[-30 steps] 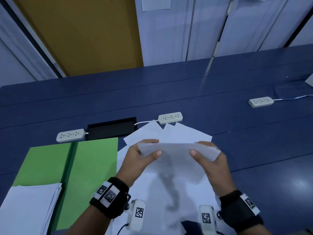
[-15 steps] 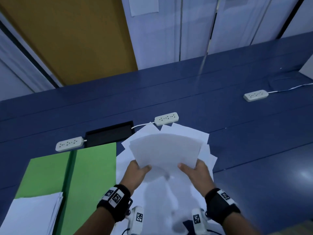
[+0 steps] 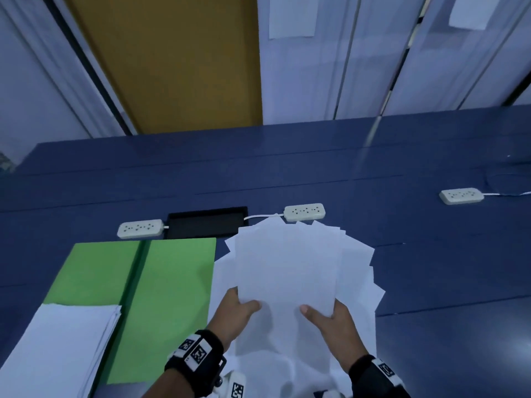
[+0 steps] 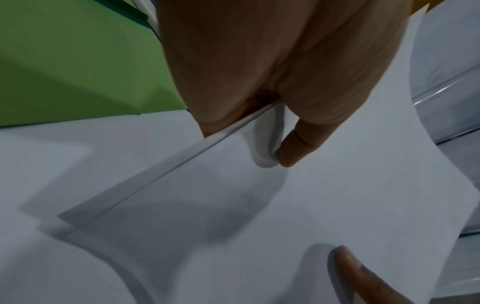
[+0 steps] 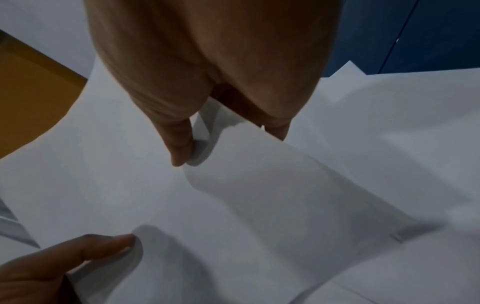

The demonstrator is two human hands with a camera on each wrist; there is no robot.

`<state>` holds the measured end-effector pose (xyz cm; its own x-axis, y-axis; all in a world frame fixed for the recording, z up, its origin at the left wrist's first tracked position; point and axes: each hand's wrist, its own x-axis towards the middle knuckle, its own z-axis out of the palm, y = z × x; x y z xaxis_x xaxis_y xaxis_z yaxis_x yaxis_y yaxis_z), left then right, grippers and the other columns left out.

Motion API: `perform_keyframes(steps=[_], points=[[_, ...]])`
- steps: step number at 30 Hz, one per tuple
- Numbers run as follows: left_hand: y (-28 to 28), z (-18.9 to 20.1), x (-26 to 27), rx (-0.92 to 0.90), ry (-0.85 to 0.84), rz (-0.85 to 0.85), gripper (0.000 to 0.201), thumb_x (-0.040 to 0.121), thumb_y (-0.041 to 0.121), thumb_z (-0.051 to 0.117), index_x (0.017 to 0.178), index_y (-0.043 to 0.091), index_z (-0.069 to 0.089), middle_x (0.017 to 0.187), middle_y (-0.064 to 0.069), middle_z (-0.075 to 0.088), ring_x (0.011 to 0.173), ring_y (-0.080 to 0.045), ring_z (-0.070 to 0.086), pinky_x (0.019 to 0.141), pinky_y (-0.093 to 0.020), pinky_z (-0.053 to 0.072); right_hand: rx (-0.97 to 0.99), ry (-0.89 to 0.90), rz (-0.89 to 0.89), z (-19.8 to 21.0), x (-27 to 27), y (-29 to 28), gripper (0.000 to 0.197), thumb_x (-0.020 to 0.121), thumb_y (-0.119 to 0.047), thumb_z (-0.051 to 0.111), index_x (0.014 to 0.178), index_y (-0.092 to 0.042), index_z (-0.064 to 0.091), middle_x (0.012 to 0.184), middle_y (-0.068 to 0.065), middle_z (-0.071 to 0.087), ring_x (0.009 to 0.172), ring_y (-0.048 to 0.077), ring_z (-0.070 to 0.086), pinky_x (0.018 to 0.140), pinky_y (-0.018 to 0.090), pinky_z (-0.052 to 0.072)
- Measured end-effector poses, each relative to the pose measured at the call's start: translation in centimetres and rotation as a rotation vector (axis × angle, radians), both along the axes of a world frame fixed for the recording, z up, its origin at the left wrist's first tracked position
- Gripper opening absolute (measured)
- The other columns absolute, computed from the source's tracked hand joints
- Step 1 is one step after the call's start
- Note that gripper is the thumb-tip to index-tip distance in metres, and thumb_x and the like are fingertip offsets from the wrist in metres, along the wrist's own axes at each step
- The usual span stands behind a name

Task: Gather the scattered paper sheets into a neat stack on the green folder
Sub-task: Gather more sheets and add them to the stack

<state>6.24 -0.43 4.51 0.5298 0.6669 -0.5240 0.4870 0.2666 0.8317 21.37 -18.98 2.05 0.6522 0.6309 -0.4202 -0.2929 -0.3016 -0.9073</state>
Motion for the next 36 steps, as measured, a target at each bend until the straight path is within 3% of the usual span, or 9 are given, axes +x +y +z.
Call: perform_keyframes(steps=[7,12,17,20,25,28,31,34,36], points=[[2.9,0.0,-6.3,0.019,-0.059,-0.017,0.021,0.094,0.002,0.066,0.113,0.01,0.072,0.105,0.001,0.08,0.101,-0.019,0.076,0.085,-0.031,0.059,-0.055,-0.049,0.207,1.1,-3.2,3.8,0.028,0.093,-0.031,0.08,0.12,-0.022,0.076,0.114,-0.006,0.08,0.109,0.014,0.075,0.104,0.047,0.057],[6.0,0.7,-12.8,0.051,-0.091,0.039,0.024,0.098,0.004,0.063,0.113,0.019,0.075,0.109,0.007,0.079,0.103,-0.015,0.074,0.093,-0.038,0.056,-0.049,-0.129,0.391,2.5,-6.4,8.0,0.028,0.1,-0.029,0.072,0.128,-0.029,0.071,0.123,-0.013,0.076,0.116,0.009,0.072,0.102,0.039,0.056],[9.0,1.3,-20.2,0.088,-0.121,0.162,0.031,0.098,0.002,0.06,0.12,0.02,0.072,0.115,0.007,0.078,0.108,-0.013,0.073,0.097,-0.039,0.056,-0.074,-0.192,0.481,2.7,-10.9,13.0,0.02,0.102,-0.018,0.068,0.117,-0.031,0.066,0.105,-0.012,0.078,0.1,0.016,0.073,0.085,0.031,0.056],[11.1,0.6,-25.4,0.167,-0.1,0.25,0.034,0.096,0.005,0.063,0.126,0.021,0.068,0.117,0.009,0.077,0.11,-0.012,0.072,0.1,-0.042,0.056,-0.063,-0.199,0.474,2.5,-15.5,16.4,0.037,0.1,-0.016,0.071,0.125,-0.037,0.055,0.1,0.0,0.076,0.09,0.021,0.072,0.075,0.028,0.056],[15.1,-0.4,-33.2,0.262,0.016,0.366,0.035,0.094,0.007,0.067,0.121,0.028,0.064,0.116,0.014,0.074,0.108,-0.003,0.068,0.098,-0.032,0.054,-0.058,-0.265,0.515,1.0,-23.7,21.2,0.058,0.097,-0.015,0.072,0.131,-0.053,0.045,0.107,0.005,0.063,0.079,0.036,0.066,0.078,0.048,0.059],[17.6,-1.0,-37.6,0.312,0.152,0.349,0.03,0.095,0.01,0.066,0.118,0.029,0.062,0.115,0.015,0.071,0.108,-0.008,0.064,0.093,-0.028,0.049,-0.06,-0.338,0.665,0.1,-27.3,24.0,0.037,0.099,-0.013,0.069,0.114,-0.046,0.066,0.091,-0.003,0.062,0.057,0.021,0.046,0.063,0.041,0.051],[20.2,-1.9,-41.7,0.34,0.259,0.314,0.034,0.092,0.008,0.063,0.12,0.027,0.062,0.114,0.012,0.07,0.108,-0.015,0.064,0.09,-0.032,0.049,-0.119,-0.331,0.861,-0.2,-30.3,26.9,0.024,0.103,-0.012,0.064,0.115,-0.03,0.076,0.086,-0.004,0.066,0.048,0.006,0.043,0.055,0.021,0.041],[22.1,-3.0,-44.8,0.328,0.362,0.29,0.045,0.094,0.004,0.059,0.132,0.027,0.057,0.117,0.012,0.063,0.109,-0.018,0.058,0.093,-0.034,0.046,-0.194,-0.335,1.09,-1.0,-33.0,29.2,0.03,0.104,-0.017,0.062,0.131,-0.024,0.072,0.123,-0.005,0.071,0.091,-0.006,0.067,0.079,0.005,0.047],[23.0,-4.0,-46.2,0.317,0.421,0.274,0.049,0.094,0.003,0.057,0.137,0.024,0.056,0.117,0.009,0.06,0.112,-0.021,0.058,0.093,-0.033,0.043,-0.261,-0.355,1.217,-1.5,-34.5,30.3,0.034,0.105,-0.024,0.062,0.138,-0.025,0.068,0.132,-0.005,0.068,0.116,0.005,0.066,0.098,0.01,0.046]])
